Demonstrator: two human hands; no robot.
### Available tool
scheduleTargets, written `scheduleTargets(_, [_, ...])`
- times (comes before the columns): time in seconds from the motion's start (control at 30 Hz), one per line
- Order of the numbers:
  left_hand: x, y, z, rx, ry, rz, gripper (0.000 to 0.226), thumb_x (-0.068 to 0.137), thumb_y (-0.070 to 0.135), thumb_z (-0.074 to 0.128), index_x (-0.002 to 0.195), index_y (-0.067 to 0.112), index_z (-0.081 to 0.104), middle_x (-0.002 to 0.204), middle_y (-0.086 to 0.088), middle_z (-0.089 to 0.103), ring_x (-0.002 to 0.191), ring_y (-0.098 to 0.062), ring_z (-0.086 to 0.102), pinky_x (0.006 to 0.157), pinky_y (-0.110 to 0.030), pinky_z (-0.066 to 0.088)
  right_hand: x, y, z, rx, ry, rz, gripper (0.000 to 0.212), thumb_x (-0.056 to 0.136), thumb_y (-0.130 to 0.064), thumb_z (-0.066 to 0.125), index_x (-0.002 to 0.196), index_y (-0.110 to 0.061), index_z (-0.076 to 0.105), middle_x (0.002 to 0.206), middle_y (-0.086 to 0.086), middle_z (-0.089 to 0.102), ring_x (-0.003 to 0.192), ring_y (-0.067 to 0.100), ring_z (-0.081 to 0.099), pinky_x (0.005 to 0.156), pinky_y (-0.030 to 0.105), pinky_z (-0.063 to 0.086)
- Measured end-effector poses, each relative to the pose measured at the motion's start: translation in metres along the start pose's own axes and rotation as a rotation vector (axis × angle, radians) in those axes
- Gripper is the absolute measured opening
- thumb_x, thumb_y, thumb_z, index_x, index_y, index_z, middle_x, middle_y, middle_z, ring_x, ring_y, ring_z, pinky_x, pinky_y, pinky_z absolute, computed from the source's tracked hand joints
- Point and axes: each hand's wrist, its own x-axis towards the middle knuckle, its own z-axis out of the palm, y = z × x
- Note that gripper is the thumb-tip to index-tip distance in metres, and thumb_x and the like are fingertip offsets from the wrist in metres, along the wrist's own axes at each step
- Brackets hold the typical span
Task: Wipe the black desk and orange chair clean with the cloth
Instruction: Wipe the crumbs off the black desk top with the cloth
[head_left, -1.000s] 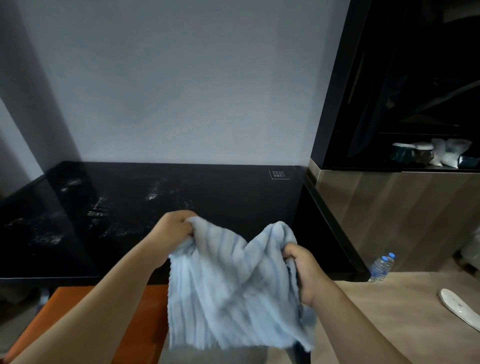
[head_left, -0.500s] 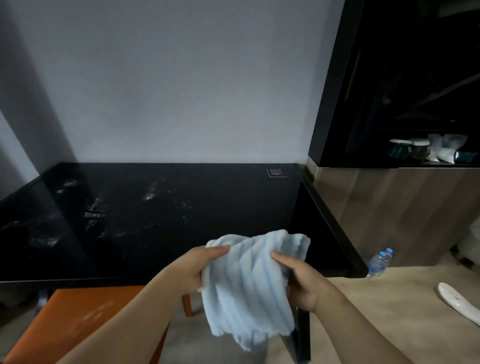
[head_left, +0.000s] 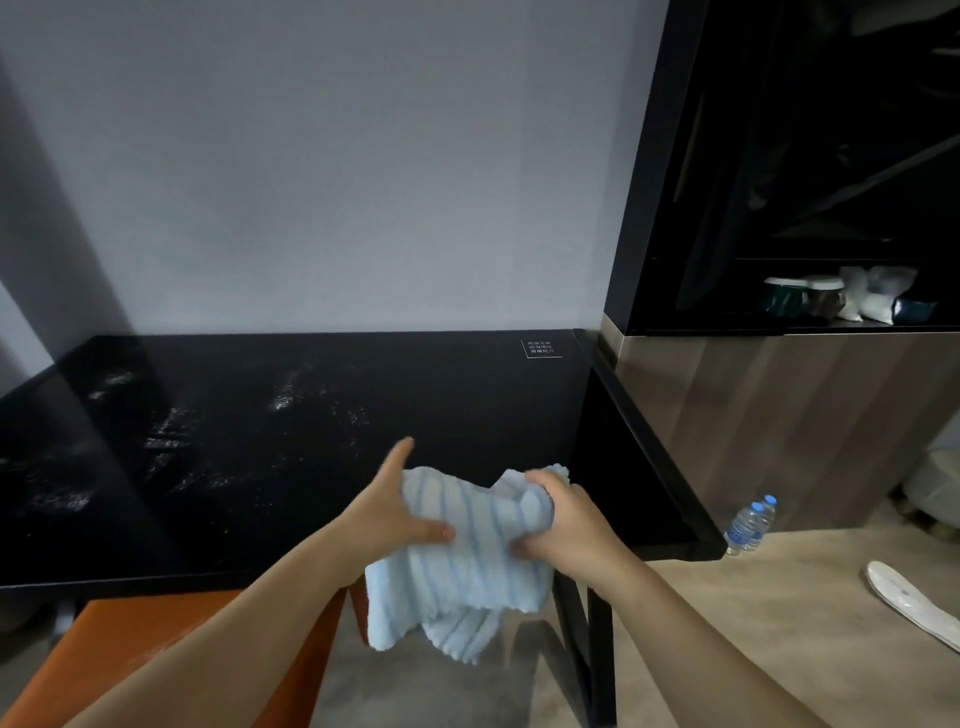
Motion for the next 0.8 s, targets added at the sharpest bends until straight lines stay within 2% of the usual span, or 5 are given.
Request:
scheduleTargets(0.27, [0.002, -0.004, 0.001, 0.762, 0.273, 0.040, 0.029, 0.075, 0.054, 0.060, 0.092, 0.031, 0.061, 0.110, 0.011, 0.041, 0.109, -0.013, 0.041, 0.086, -0.027, 0.037, 0.003, 0.006, 0.002, -0.480, 0.376, 0.053, 0.027, 0.079, -0.049, 0.055, 0.071, -0.024, 0.060, 0.110, -0.014, 0.054, 0.108, 0.018, 0.047, 0.102, 0.037, 0.030])
scheduleTargets(0.43, [0.005, 0.014, 0.033, -0.350, 0.251, -0.288, 0.037, 0.083, 0.038, 0.059, 0.102, 0.007, 0.062, 0.088, -0.008, 0.065, 0.078, -0.020, 0.063, 0.071, -0.034, 0.053, -0.001, -0.016, 0.025, 0.364, 0.353, 0.053, 0.024, 0.077, -0.044, 0.067, 0.072, -0.025, 0.054, 0.074, -0.006, 0.063, 0.066, 0.001, 0.061, 0.058, 0.014, 0.048])
scheduleTargets(0.53, [0.003, 0.027, 0.043, -0.990, -0.232, -0.312, 0.069, 0.088, 0.054, 0.042, 0.109, -0.010, 0.060, 0.102, -0.024, 0.064, 0.091, -0.030, 0.067, 0.077, -0.037, 0.056, -0.001, -0.019, 0.047, 0.413, 0.159, -0.116, 0.049, 0.063, -0.052, 0.072, 0.107, -0.040, 0.055, 0.115, -0.019, 0.058, 0.103, -0.011, 0.055, 0.083, 0.009, 0.044])
scheduleTargets(0.63, [0.005, 0.025, 0.038, -1.121, -0.454, -0.299, 0.091, 0.083, 0.074, 0.025, 0.120, -0.002, 0.060, 0.123, -0.023, 0.059, 0.113, -0.035, 0.059, 0.092, -0.047, 0.049, 0.006, -0.004, 0.048, 0.234, 0.123, -0.179, 0.096, 0.062, -0.054, 0.073, 0.144, -0.031, 0.029, 0.141, -0.021, 0.027, 0.129, -0.003, 0.029, 0.106, 0.017, 0.029])
scheduleTargets(0.8, [0.025, 0.015, 0.036, -0.706, -0.271, -0.323, 0.064, 0.089, 0.068, 0.025, 0.115, 0.020, 0.059, 0.113, -0.007, 0.067, 0.105, -0.025, 0.062, 0.093, -0.045, 0.048, 0.030, 0.021, 0.022, 0.048, 0.357, -0.031, 0.031, 0.087, -0.030, 0.059, 0.116, -0.039, 0.052, 0.096, -0.013, 0.065, 0.091, 0.010, 0.064, 0.075, 0.023, 0.050])
